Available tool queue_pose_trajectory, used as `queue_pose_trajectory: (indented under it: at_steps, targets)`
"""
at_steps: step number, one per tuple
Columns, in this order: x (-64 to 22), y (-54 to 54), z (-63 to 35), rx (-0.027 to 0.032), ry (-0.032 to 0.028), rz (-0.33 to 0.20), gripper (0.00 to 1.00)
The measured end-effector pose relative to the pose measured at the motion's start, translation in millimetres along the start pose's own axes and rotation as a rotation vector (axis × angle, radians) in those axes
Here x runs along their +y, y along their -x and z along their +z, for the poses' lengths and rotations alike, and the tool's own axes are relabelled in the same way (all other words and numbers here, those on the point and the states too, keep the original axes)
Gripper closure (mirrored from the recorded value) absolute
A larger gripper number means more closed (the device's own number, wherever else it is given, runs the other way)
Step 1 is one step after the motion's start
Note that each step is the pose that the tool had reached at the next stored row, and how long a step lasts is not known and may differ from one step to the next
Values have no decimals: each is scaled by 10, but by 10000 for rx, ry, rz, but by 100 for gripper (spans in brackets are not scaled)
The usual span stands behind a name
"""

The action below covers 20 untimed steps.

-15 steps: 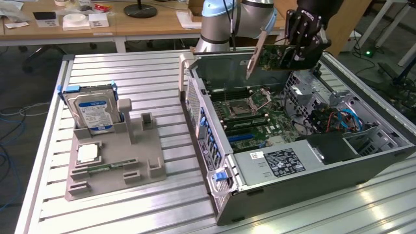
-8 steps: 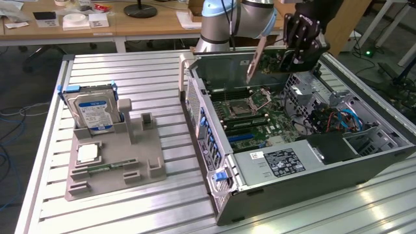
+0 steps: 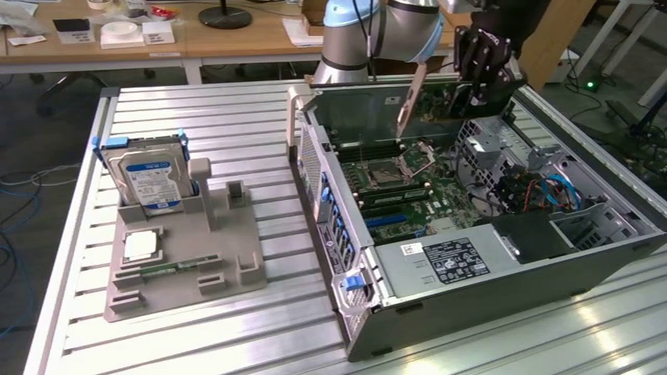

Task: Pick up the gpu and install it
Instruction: 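Insert the gpu into the slot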

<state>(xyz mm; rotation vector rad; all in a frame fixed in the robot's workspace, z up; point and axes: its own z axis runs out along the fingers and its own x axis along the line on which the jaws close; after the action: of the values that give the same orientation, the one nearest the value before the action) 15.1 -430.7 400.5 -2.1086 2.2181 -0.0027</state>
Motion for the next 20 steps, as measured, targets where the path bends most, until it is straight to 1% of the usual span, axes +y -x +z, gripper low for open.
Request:
queue_pose_trajectory:
  at_steps: [10,13,20]
  targets:
    - [127,-9,51,-4,-3,-52,72]
    - [161,-13,85,-4,-2,-68,72]
    - [171,-22,206,-12,2,-125,72]
